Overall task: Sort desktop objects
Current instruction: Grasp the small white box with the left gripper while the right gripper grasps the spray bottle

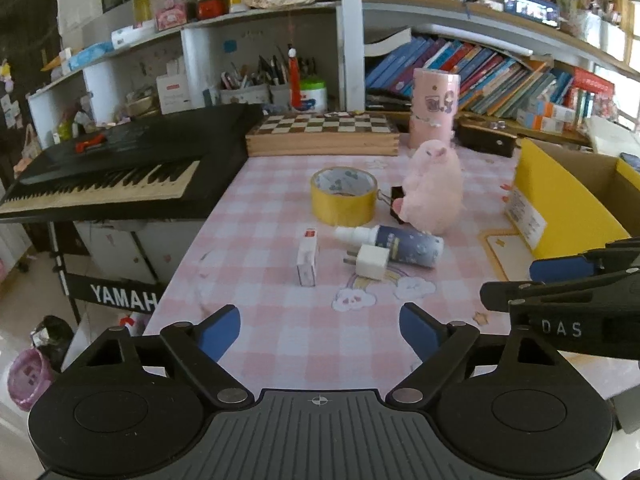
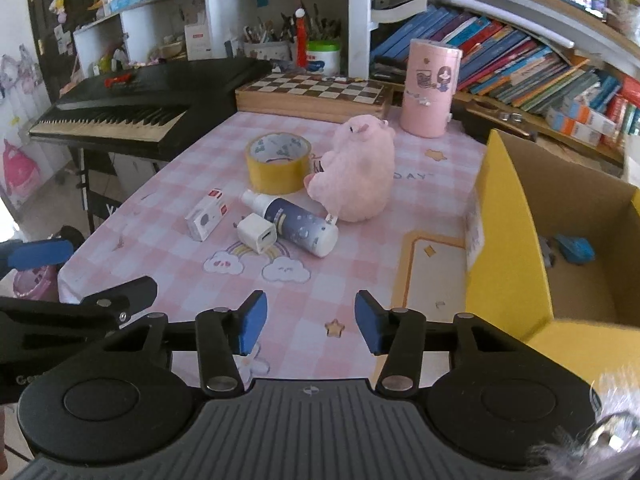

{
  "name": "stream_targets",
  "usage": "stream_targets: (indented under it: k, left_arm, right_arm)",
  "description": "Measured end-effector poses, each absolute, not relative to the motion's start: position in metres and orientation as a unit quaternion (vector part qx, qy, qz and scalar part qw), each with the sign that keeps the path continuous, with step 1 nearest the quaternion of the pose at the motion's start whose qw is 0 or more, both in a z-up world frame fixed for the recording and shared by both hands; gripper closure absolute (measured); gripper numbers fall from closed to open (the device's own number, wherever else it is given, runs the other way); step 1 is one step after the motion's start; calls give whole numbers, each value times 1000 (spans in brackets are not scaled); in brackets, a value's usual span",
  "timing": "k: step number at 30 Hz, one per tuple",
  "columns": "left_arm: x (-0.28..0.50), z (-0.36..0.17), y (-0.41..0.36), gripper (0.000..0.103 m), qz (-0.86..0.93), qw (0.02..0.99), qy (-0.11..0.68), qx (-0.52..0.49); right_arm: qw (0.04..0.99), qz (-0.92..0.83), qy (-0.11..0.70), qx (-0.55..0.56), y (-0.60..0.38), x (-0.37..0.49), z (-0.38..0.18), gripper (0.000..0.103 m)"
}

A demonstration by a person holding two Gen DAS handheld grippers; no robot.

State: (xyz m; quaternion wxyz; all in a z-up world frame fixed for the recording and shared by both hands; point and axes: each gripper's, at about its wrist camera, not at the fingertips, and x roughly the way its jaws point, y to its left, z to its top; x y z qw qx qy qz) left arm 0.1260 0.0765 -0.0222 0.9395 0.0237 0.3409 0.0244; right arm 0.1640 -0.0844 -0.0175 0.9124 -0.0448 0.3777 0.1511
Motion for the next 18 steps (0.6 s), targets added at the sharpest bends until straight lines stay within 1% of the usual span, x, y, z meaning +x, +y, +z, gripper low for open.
stream_targets:
  k: [4,6,10,14,16,18]
  left_arm:
    - [144,-24,79,16,49,937,346,22]
    - [153,-24,82,19,57,936,347,19]
    - [170,-26,87,20,67,933,353,12]
    - [185,-30,88,21,63,932,356,12]
    - [194,-34,87,31,58,931,359,11]
    - [205,-39,87,32,55,929,367,6]
  right_arm:
    - [905,165,389,-50,-84,188,-21,59]
    - [900,175,396,-48,-83,199,-23,61]
    - [891,196,406,-55,-77,217,-28,66]
    - [885,213,408,-76,-67,235,-32,67]
    - [881,217,409,-97,-60,244,-35,67]
    - [878,221,408,-116,-53,253,-38,67]
